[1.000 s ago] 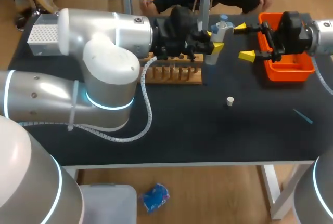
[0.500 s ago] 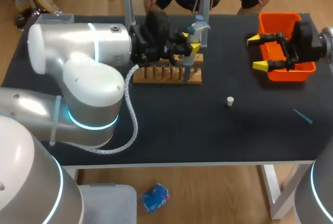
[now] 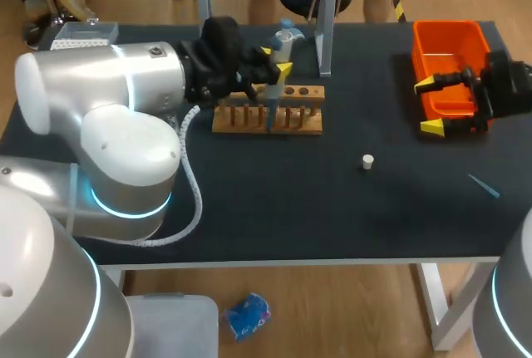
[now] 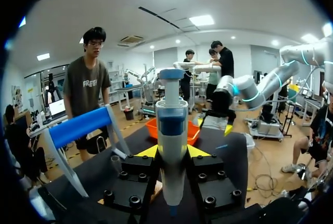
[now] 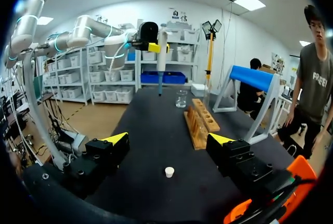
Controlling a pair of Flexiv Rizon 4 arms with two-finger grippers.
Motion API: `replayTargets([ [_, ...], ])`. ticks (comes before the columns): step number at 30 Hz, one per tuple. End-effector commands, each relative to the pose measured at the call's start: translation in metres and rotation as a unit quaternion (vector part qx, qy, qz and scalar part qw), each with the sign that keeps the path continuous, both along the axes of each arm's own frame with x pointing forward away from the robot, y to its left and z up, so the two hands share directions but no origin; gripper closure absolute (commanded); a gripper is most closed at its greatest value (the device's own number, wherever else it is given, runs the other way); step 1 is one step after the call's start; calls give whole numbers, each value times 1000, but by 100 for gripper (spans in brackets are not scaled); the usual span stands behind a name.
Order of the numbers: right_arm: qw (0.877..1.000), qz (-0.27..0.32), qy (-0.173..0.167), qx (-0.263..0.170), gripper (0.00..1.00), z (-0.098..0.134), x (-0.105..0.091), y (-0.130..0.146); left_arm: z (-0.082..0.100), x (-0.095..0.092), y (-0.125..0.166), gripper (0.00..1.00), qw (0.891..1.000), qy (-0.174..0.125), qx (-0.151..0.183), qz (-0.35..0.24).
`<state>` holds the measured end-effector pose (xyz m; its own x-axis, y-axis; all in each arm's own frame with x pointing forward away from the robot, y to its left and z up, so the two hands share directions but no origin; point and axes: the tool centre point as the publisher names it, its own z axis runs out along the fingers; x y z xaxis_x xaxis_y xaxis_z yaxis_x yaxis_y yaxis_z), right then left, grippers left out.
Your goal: Invert the test tube, pick up the pipette, mount the tip to pipette, aspirate from beaker and dispense into the tube, eject the tip, return the pipette, and cap with the stopper.
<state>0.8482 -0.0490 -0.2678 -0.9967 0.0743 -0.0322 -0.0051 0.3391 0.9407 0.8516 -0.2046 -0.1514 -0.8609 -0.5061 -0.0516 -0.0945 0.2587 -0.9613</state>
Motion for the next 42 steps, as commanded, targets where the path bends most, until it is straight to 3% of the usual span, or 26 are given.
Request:
replayTargets([
  [1, 1000, -11, -4, -24, 0, -1, -9, -1, 1, 4, 6, 100, 1000, -5, -5, 7],
  [20, 999, -12, -7, -39, 0, -4, -10, -1, 2, 8, 11, 100, 1000, -2, -3, 20],
  [29, 997, -57, 5, -48, 0, -21, -14, -12, 2, 8, 11, 100, 1000, -2, -3, 20],
  [42, 994, -92, 30, -52, 0, -39, -30, -28, 4, 18, 55, 100, 997, -10, 11, 76],
])
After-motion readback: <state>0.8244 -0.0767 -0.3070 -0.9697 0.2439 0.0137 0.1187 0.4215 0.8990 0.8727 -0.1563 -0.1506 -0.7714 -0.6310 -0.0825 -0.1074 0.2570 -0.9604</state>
